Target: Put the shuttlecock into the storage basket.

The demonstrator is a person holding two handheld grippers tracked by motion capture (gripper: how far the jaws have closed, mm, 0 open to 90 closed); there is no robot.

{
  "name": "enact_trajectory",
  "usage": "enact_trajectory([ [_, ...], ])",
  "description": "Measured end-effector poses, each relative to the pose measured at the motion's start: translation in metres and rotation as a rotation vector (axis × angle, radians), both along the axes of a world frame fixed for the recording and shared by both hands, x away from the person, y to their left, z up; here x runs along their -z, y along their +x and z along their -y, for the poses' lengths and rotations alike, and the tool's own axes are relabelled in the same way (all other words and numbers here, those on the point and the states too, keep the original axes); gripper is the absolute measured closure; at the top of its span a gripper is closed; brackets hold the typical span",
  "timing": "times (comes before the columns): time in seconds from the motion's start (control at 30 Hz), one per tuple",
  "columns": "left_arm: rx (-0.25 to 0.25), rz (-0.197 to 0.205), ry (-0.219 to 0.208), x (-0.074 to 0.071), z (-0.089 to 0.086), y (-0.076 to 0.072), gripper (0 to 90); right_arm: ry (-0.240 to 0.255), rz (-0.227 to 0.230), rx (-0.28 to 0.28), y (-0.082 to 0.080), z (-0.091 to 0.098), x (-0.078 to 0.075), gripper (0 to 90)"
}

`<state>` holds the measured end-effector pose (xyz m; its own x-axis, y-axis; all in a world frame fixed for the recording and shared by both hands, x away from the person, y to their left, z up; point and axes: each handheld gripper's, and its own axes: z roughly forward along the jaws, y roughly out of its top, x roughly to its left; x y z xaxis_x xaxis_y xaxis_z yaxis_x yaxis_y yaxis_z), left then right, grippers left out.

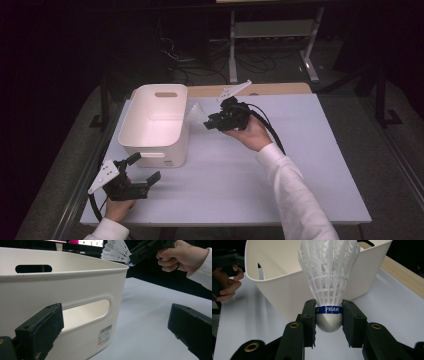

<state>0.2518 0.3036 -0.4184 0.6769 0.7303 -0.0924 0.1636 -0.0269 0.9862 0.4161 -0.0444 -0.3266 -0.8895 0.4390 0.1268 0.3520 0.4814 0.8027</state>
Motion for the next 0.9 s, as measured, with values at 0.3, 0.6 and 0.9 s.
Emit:
enact_trajectory([
  [0.3,-0.003,0.0,-0.007,0.0,0.001,0.0,0.0,0.029,0.004,-0.002,-0.001,-0.003,-0.006,63.6],
  [0.6,-0.002,-0.002,-0.006,0.0,0.0,0.0,0.0,0.049,0.004,-0.007,0.001,-0.006,-0.008,63.7],
  [0.9,-0.003,0.001,0.0,0.0,0.0,0.0,0.0,0.047,0.013,-0.02,0.0,-0.014,-0.014,63.6],
])
